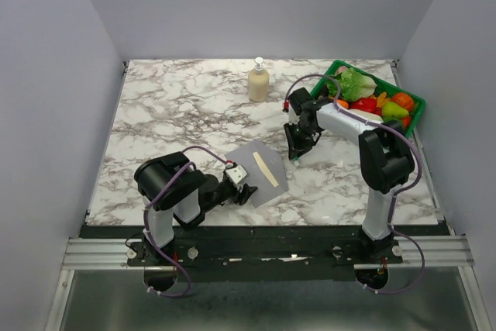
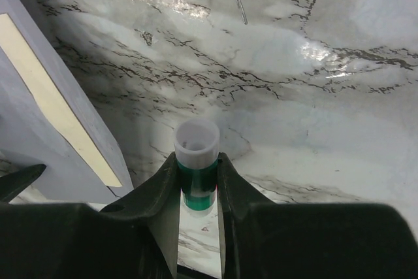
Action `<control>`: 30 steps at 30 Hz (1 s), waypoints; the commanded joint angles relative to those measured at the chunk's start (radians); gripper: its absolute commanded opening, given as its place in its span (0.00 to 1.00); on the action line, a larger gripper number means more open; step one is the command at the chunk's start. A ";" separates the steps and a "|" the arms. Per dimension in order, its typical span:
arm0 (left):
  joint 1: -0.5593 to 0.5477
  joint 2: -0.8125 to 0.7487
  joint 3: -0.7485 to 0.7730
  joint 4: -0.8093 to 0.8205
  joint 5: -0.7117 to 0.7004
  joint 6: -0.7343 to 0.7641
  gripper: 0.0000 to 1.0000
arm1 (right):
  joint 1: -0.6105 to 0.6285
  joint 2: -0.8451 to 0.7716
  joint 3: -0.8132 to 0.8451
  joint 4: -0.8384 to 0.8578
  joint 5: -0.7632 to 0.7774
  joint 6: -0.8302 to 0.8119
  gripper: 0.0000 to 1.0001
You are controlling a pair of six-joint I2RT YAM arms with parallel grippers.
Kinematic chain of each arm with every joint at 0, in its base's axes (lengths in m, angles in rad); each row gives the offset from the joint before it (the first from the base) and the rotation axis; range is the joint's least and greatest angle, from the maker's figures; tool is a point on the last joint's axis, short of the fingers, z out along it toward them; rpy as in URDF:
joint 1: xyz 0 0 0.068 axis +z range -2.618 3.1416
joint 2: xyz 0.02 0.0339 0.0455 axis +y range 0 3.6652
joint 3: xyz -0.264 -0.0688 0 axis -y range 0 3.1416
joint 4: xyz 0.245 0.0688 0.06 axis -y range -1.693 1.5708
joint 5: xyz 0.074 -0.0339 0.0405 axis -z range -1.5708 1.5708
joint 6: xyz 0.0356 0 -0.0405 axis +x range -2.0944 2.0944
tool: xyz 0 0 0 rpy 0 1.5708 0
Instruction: Place the letter into the envelope and seal it
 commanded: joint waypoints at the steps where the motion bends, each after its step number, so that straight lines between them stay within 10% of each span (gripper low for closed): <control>1: 0.004 0.071 -0.039 0.166 0.027 -0.034 0.66 | 0.026 0.060 0.037 -0.025 0.005 -0.022 0.01; 30: 0.004 0.090 -0.024 0.166 0.027 -0.072 0.67 | 0.255 0.057 0.014 0.013 -0.127 0.010 0.01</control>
